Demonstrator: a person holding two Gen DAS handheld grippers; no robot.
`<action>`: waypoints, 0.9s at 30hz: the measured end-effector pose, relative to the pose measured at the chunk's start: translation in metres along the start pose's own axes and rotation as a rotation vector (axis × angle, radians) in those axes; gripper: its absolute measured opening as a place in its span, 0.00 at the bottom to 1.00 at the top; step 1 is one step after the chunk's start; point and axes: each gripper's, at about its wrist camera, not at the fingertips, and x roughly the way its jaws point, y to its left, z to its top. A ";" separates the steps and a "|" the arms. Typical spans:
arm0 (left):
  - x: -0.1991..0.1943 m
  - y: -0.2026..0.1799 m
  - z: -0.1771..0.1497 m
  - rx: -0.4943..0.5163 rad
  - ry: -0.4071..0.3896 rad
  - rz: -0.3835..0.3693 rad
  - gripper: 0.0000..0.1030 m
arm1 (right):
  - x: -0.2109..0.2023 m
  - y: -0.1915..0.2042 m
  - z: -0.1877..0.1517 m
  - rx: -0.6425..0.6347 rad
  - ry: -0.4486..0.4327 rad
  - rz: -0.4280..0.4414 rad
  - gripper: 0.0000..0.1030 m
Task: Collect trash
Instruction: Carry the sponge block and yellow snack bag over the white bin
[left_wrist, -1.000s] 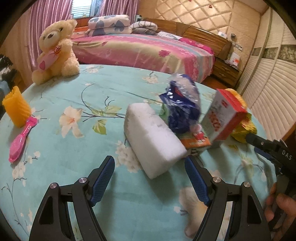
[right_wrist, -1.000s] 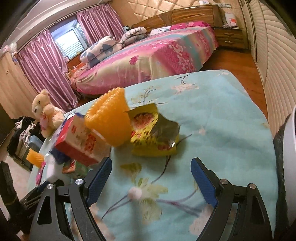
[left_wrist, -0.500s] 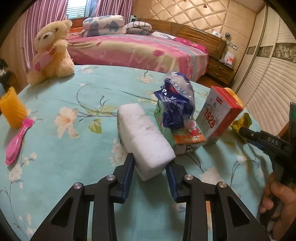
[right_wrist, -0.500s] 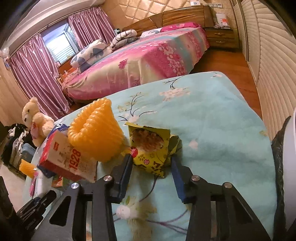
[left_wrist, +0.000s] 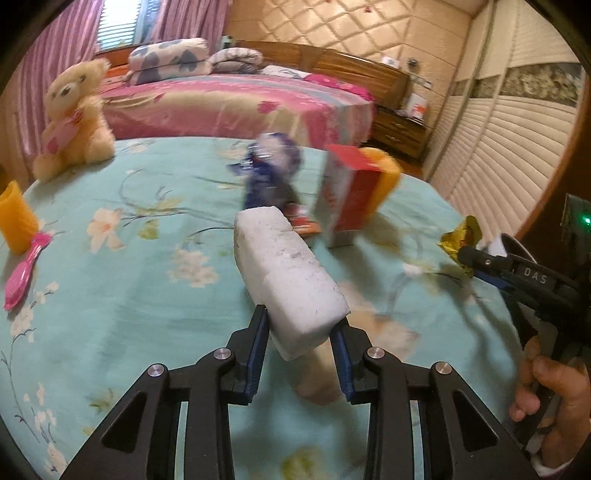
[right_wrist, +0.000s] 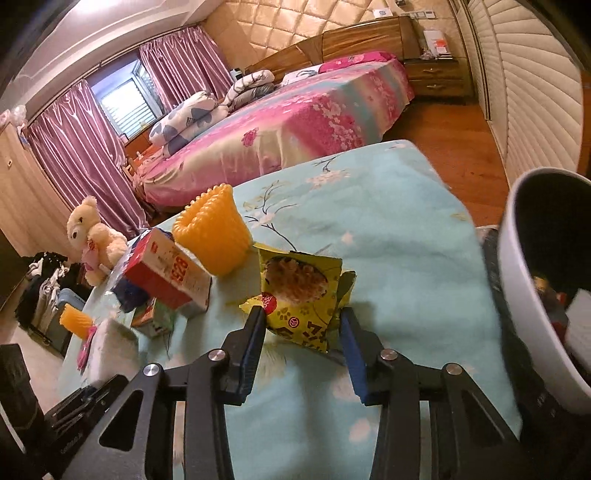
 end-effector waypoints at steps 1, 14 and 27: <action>-0.001 -0.005 0.000 0.010 0.000 -0.008 0.30 | -0.006 -0.002 -0.002 0.007 -0.005 0.003 0.40; -0.001 -0.051 -0.001 0.105 0.017 -0.131 0.31 | -0.044 -0.023 -0.016 0.042 -0.030 -0.022 0.40; 0.008 -0.087 0.003 0.193 0.039 -0.190 0.31 | -0.079 -0.055 -0.021 0.077 -0.078 -0.065 0.40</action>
